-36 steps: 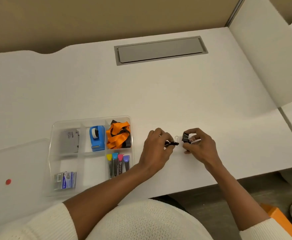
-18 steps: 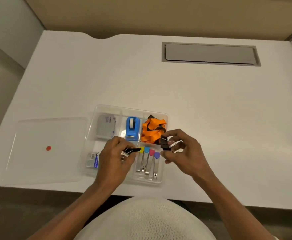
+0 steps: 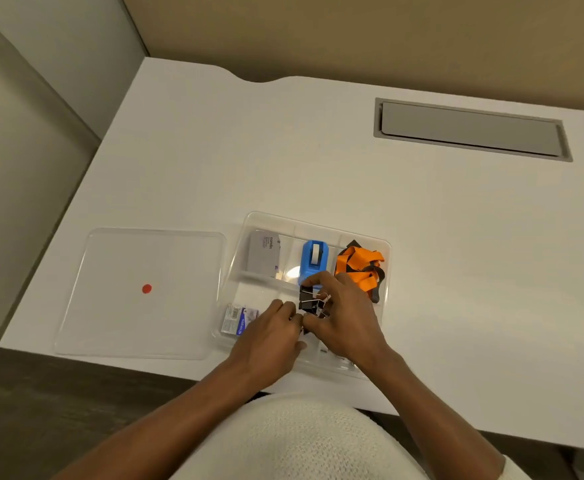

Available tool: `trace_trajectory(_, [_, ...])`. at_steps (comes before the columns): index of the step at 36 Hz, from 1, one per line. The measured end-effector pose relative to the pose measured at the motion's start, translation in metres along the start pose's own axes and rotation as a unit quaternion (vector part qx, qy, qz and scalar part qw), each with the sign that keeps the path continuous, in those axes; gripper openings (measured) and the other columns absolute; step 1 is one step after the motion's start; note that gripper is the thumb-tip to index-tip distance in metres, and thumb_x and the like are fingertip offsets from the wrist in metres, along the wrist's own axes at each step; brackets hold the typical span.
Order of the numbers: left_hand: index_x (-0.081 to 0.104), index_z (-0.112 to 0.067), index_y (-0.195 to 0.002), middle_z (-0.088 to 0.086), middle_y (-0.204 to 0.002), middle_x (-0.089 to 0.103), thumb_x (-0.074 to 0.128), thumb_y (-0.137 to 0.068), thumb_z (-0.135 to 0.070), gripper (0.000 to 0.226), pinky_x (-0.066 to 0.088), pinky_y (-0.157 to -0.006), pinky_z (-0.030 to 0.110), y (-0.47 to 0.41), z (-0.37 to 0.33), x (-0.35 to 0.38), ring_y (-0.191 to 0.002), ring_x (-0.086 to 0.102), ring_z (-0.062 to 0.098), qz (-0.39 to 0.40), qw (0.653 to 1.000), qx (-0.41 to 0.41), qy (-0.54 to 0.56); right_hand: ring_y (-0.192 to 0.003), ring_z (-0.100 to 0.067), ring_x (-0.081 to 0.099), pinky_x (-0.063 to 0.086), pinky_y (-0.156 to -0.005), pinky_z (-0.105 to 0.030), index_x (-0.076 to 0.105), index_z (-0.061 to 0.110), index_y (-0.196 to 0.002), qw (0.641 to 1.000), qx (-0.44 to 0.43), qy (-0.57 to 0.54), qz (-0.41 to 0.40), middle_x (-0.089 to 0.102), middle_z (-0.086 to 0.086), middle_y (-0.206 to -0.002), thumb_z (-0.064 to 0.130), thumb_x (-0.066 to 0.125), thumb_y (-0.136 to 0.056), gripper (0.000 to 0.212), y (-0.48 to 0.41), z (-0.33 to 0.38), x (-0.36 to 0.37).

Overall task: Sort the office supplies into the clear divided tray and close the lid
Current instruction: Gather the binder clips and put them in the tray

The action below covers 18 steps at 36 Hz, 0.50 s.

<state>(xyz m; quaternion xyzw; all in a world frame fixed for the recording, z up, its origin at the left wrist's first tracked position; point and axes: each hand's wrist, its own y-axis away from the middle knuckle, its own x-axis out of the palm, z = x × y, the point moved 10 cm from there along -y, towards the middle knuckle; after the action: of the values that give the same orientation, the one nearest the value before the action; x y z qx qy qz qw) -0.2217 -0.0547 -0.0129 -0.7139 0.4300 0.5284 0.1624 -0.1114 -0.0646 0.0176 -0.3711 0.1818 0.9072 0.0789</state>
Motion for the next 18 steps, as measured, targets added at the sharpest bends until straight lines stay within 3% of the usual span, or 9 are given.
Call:
trace_trajectory(5, [0.069, -0.018, -0.124, -0.003, -0.119, 0.070, 0.065, -0.099, -0.035, 0.030, 0.051, -0.093, 0.032, 0.022, 0.016, -0.025, -0.109, 0.061, 0.013, -0.026, 0.993, -0.005, 0.115, -0.101, -0.016, 0.057, 0.052, -0.082, -0.027, 0.058, 0.031, -0.128, 0.999, 0.017, 0.037, -0.006, 0.058, 0.000, -0.119, 0.031, 0.083, -0.078, 0.055, -0.001, 0.000, 0.011])
trace_trajectory(10, [0.075, -0.015, -0.098, -0.004, -0.092, 0.070, 0.080, -0.089, -0.022, 0.012, 0.058, -0.075, 0.036, 0.043, 0.047, -0.053, -0.084, 0.063, 0.012, -0.106, 0.981, -0.043, 0.157, -0.104, -0.019, 0.061, 0.057, -0.086, -0.033, 0.051, 0.027, -0.140, 0.991, 0.003, 0.131, 0.014, 0.056, -0.004, -0.128, 0.029, 0.079, -0.085, 0.062, 0.002, 0.005, 0.028])
trace_trajectory(14, [0.074, -0.016, -0.097, -0.006, -0.087, 0.068, 0.081, -0.088, -0.028, 0.017, 0.058, -0.070, 0.035, 0.043, 0.061, -0.051, -0.077, 0.062, 0.010, -0.100, 0.978, -0.060, 0.170, -0.120, -0.023, 0.060, 0.057, -0.094, -0.035, 0.045, 0.023, -0.148, 0.979, -0.024, 0.203, 0.025, 0.052, -0.008, -0.143, 0.028, 0.071, -0.093, 0.061, 0.005, 0.015, 0.043])
trace_trajectory(18, [0.073, -0.019, -0.107, -0.006, -0.097, 0.071, 0.077, -0.091, -0.035, 0.023, 0.056, -0.079, 0.034, 0.039, 0.057, -0.039, -0.085, 0.063, 0.010, -0.069, 0.984, -0.053, 0.152, -0.125, -0.023, 0.058, 0.055, -0.097, -0.033, 0.044, 0.024, -0.148, 0.972, -0.032, 0.228, 0.047, 0.051, -0.007, -0.146, 0.029, 0.070, -0.095, 0.060, 0.007, 0.019, 0.056])
